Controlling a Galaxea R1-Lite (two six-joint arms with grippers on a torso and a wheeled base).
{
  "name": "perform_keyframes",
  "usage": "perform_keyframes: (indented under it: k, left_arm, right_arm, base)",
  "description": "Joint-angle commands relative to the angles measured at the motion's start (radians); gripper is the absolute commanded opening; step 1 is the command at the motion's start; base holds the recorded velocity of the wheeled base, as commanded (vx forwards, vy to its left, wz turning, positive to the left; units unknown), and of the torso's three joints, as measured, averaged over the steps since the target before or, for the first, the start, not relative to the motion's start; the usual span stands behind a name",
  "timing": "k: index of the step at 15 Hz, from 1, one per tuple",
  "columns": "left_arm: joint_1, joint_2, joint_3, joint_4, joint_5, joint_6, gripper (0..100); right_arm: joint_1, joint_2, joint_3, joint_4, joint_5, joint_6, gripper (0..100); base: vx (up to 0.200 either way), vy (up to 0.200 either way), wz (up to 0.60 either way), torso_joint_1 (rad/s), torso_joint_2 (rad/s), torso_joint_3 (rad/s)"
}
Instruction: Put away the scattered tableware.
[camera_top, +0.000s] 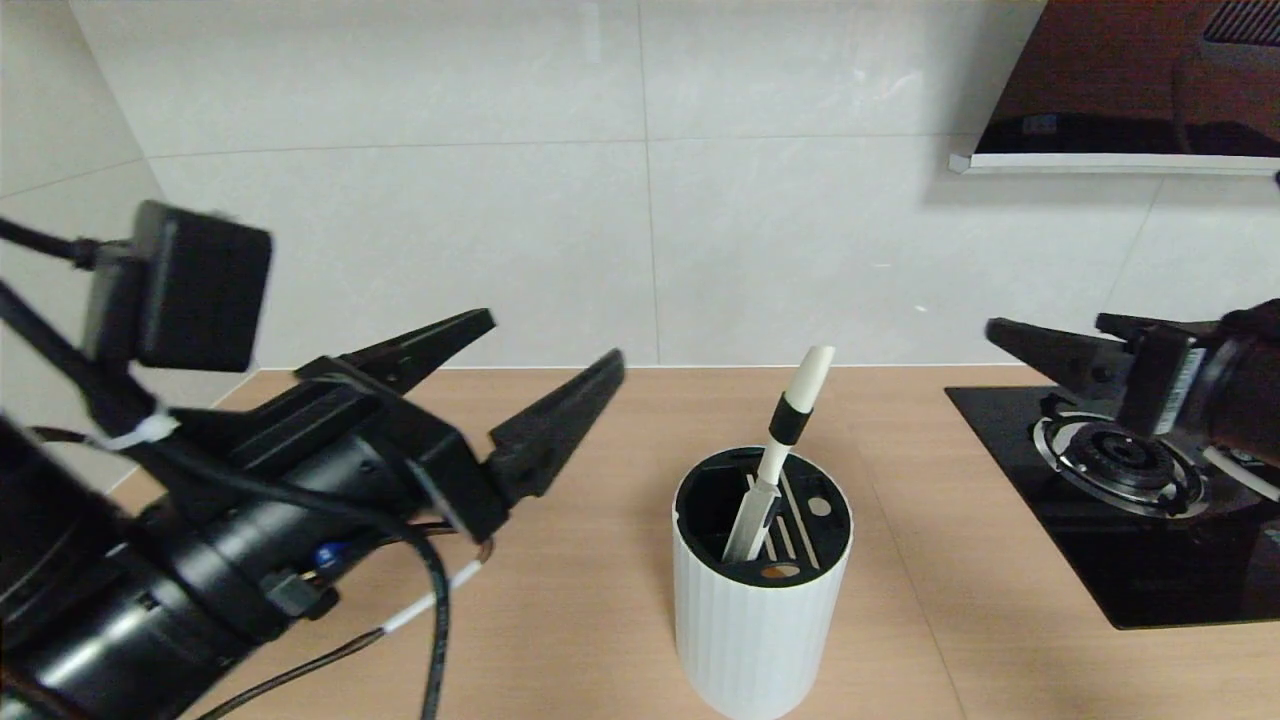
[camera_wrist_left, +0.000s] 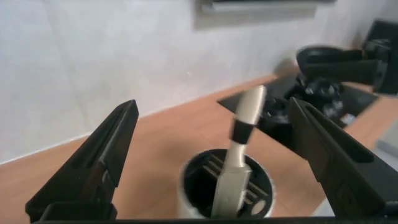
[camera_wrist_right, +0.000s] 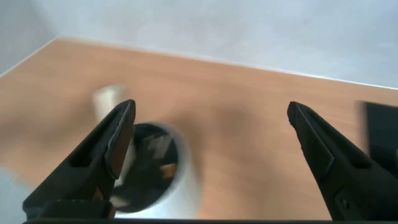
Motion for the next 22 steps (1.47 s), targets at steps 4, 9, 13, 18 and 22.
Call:
perform_keyframes:
  k: [4, 9, 13, 18, 22]
  left_arm:
    - [0.231, -0.464, 0.281, 0.126, 0.018, 0.0, 100]
    - [0.4, -0.945, 0.244, 0.709, 0.011, 0.0, 100]
    - [0.566, -1.2, 0.255, 0.922, -0.045, 0.002, 100]
    - [0.673, -1.254, 0.427, 0.785, 0.063, -0.027, 100]
    - [0.762, -1.35, 0.516, 0.867, -0.002, 0.002, 100]
  right_arm:
    - [-0.203, -0.586, 0.406, 0.013, 0.05, 0.007, 100]
    - [-0.28, -0.989, 0.451, 0.341, 0.048, -0.032, 100]
    - [-0.399, -1.097, 0.435, 0.461, 0.048, -0.085, 100]
    - [-0.539, -1.182, 0.517, 0.452, 0.018, -0.151, 100]
    - [-0.531, -1.205, 0.724, 0.332, -0.016, -0.193, 100]
  base:
    - [0.0, 0.0, 0.0, 0.0, 0.0, 0.0]
    - [0.0, 0.0, 0.0, 0.0, 0.0, 0.0]
    - [0.0, 0.0, 0.0, 0.0, 0.0, 0.0]
    - [0.0, 0.0, 0.0, 0.0, 0.0, 0.0]
    - [0.0, 0.0, 0.0, 0.0, 0.0, 0.0]
